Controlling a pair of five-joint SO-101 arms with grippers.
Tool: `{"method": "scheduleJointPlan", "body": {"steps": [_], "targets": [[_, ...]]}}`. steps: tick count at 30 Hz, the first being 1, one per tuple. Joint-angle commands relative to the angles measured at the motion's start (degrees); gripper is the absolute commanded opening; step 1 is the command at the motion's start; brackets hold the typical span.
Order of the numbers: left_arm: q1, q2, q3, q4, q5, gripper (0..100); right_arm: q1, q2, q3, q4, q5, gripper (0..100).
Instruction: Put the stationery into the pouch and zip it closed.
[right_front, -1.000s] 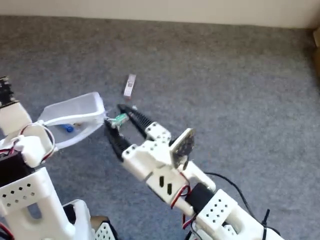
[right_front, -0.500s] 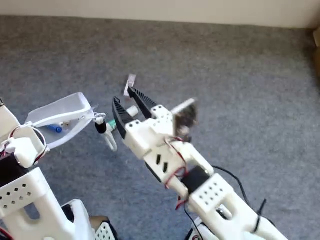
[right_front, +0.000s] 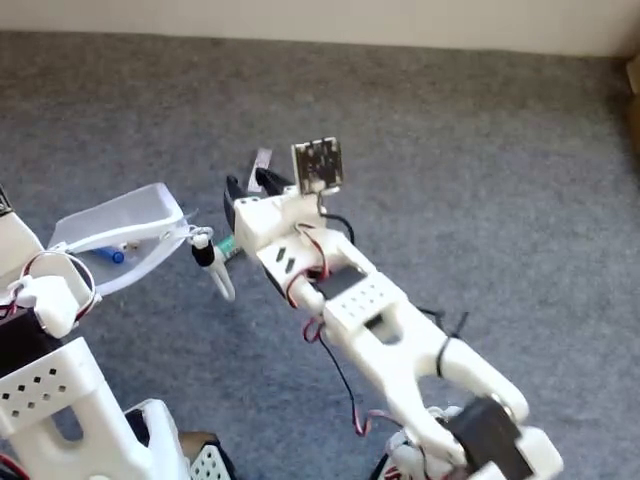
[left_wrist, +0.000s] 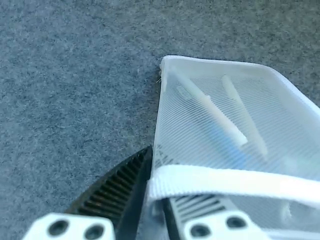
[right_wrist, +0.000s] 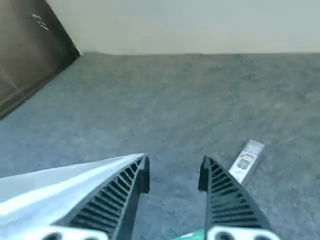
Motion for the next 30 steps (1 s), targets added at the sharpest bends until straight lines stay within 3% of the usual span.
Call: {"method": "scheduleJointPlan", "body": {"steps": [1,21,30], "targets": [[-0.9,-0.3,-0.4,-1.2,0.6,0,1.5,4.6,-7.0,0.2,-0.7,15.6],[-0.9,-0.3,-0.3,-1.2,0.6,0,2.3,33.6,-26.4,0.4,-0.4,15.9],[-0.9,-0.3,-0.3,-1.2,0.6,0,3.4,42.5,-38.7,15.5,-0.4,15.9]]}}
